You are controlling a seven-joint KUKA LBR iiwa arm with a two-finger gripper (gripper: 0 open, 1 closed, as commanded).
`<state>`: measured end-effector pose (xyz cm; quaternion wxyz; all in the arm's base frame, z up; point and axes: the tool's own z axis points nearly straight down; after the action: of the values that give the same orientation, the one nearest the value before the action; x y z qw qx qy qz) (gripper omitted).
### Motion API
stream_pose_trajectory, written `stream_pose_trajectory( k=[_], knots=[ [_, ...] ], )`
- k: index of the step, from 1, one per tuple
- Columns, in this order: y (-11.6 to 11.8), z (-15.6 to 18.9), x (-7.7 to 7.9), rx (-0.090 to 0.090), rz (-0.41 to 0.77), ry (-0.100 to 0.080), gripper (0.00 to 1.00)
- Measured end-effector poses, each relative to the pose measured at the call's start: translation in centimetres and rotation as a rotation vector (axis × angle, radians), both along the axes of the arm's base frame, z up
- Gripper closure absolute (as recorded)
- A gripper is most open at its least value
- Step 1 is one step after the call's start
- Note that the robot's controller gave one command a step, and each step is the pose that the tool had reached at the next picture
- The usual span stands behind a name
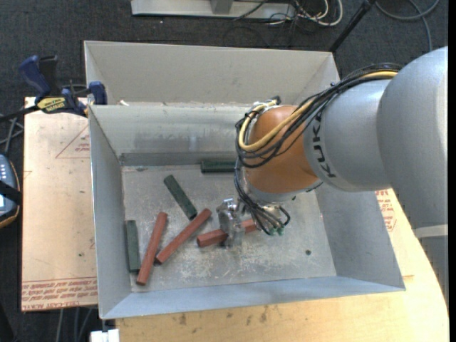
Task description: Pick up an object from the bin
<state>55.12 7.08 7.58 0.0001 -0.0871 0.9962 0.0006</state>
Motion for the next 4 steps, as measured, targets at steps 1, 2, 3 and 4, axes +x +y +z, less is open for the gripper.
stream_pose_trajectory(
  k=[1,2,3,4],
  knots=[
    [0.0,0.4,-0.2,0.0,-0.002,0.005,1.0],
    [0.0,5.6,-0.2,0.0,-0.01,-0.003,1.0],
    [1.0,14.4,-1.6,0.0,-0.024,-0.002,1.0],
    [1.0,14.4,-1.6,0.0,-0.025,-0.002,1.0]
  ],
)
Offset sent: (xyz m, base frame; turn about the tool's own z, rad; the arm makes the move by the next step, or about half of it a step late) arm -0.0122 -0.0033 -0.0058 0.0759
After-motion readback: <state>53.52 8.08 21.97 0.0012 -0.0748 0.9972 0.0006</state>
